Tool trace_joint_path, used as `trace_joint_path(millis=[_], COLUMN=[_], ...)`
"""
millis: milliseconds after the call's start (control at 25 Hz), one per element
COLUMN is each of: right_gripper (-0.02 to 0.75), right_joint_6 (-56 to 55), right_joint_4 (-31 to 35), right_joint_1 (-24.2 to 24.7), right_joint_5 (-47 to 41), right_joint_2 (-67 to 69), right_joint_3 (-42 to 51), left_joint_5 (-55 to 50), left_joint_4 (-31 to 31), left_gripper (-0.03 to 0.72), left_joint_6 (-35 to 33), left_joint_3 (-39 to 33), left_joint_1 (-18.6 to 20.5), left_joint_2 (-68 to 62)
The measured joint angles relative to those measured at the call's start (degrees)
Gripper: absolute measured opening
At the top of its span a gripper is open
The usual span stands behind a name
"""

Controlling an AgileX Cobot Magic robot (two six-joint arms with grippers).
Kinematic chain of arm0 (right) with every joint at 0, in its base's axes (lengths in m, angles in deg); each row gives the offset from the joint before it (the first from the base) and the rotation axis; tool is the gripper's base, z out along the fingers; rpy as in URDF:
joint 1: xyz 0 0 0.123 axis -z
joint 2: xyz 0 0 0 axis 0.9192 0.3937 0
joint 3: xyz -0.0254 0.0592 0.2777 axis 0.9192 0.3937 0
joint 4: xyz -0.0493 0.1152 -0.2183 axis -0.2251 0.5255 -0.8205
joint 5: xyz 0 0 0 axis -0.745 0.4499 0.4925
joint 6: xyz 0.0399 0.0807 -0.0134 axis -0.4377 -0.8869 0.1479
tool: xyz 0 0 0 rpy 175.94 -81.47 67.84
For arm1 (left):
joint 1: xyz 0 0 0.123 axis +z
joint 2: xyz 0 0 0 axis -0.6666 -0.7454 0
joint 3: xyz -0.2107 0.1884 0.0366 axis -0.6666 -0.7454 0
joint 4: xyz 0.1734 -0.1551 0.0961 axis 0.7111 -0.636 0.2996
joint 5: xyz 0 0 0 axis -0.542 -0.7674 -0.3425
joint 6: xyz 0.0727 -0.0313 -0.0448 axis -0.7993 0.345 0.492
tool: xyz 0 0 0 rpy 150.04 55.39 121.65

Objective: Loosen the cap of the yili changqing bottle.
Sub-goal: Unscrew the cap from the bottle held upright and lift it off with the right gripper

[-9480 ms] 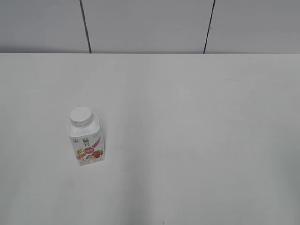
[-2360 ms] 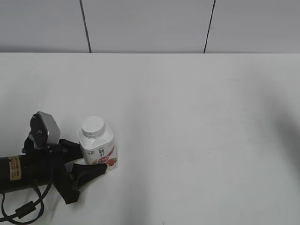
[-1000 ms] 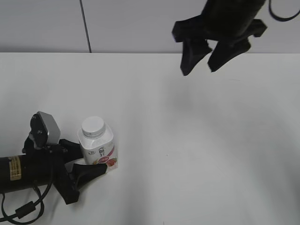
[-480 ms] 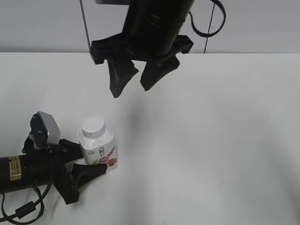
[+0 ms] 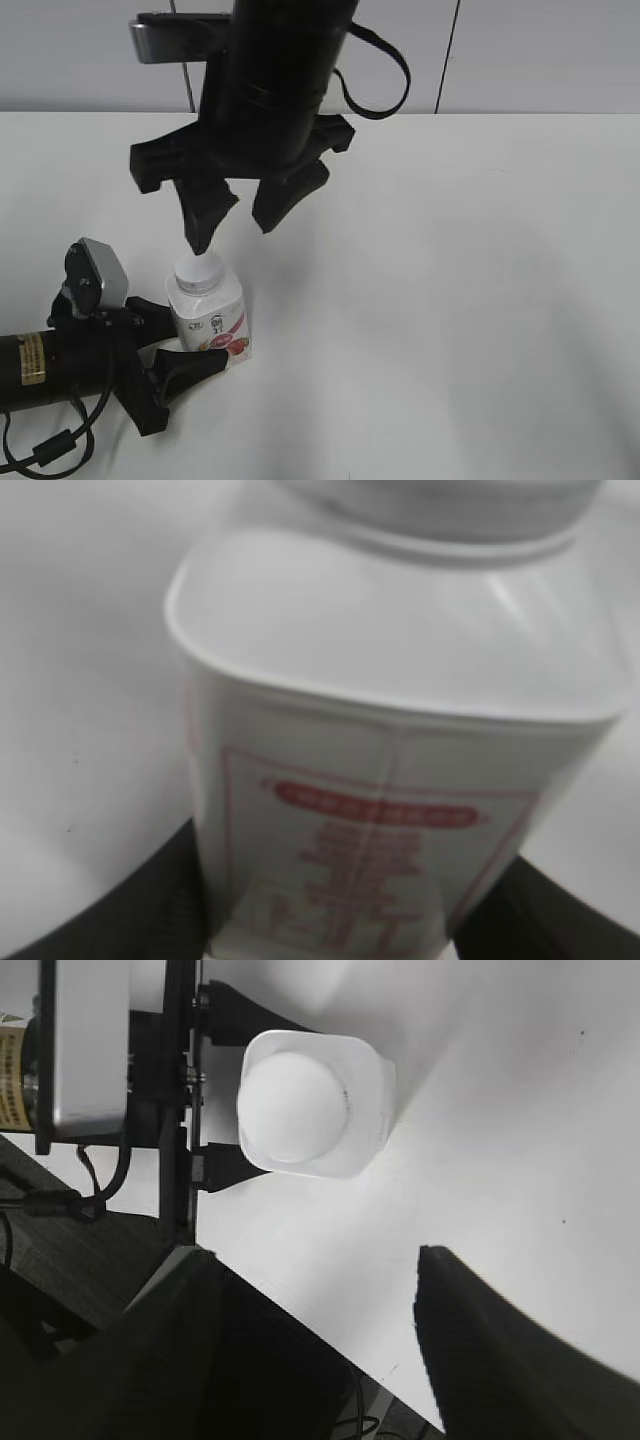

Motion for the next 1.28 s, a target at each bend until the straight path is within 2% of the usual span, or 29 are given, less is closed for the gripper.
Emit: trace_joint_path(millis=[320,560,1280], right_gripper=[0.492,0.492,0.492], right_joint_6=[0.0,0.0,-0.1], right_joint_4=[-0.9,-4.1,-5.0], right_joint_1=[-3.4,-3.6,-3.6], right_joint_5=[-0.1,-0.1,-0.1], right_joint_2=[5.2,7.0,11.6], right_joint_3=[-7.2,-7.8,-9.0], left_joint_5=[0.1,0.1,0.1], left_joint_4=[0.1,0.2,0.9], left_gripper=[0.417,0.417,0.414], left_joint_6=[0.0,-0.1,-0.1], left_joint_3=[0.0,0.0,0.0], left_joint_1=[0.0,0.0,0.0], left_joint_2=[0.0,0.0,0.0])
